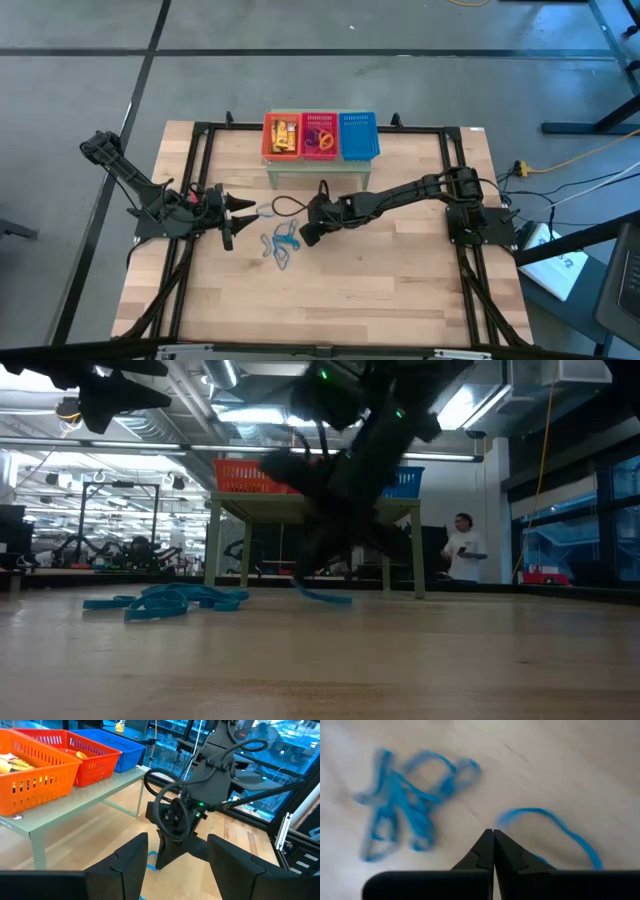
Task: Pick & Place Office Desk Supplies
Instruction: Put the blue rubber band into the blue bin on the shelf
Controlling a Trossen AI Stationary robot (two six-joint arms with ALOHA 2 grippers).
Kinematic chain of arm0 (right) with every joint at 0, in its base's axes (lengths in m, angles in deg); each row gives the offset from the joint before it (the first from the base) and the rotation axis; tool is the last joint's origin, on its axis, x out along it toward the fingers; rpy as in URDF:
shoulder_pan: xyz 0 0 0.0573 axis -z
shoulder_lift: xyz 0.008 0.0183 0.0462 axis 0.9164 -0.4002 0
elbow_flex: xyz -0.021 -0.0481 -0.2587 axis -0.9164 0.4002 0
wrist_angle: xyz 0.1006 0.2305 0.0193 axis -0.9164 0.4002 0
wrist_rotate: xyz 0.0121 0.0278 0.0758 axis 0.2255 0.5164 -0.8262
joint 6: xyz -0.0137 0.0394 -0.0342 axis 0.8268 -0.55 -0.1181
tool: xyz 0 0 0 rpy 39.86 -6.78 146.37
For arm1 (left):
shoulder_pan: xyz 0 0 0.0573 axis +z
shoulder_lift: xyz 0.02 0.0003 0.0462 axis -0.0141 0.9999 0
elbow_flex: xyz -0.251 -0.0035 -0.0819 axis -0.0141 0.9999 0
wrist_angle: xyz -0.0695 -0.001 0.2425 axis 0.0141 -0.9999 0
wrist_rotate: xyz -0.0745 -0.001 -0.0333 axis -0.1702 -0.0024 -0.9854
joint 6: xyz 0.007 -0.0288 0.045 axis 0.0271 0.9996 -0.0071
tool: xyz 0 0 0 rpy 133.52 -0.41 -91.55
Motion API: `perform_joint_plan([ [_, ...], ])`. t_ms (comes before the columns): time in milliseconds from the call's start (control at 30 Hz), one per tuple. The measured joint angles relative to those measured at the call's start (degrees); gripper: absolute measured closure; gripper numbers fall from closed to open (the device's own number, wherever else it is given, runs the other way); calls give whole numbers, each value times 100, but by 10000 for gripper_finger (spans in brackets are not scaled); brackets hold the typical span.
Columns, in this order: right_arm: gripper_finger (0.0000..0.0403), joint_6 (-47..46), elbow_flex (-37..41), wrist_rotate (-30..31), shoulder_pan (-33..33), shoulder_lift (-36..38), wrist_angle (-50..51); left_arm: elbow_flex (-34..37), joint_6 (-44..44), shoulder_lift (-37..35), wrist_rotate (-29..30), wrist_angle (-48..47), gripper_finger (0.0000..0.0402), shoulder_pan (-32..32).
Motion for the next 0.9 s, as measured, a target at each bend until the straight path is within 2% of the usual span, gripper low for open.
perform_joint_plan([
  [300, 402, 609, -1547, 222, 0, 13, 285, 0, -101, 0, 28, 134, 202, 0],
  [400, 402, 807, -2031, 404, -22, 22, 735, 0, -99, 0, 25, 137, 202, 0],
  [500, 396, 930, -2074, 500, -71, 44, 1350, 0, -103, 0, 25, 138, 202, 2],
  [600, 364, 872, -1783, 52, -85, 13, 1474, 0, -121, 0, 27, 136, 202, 1],
  [700, 313, 964, -1671, -161, -94, 11, 1447, 0, -171, 0, 29, 138, 202, 2],
  [900, 206, 1172, -1674, 141, -111, -24, 1721, 0, -169, 0, 29, 135, 202, 2],
])
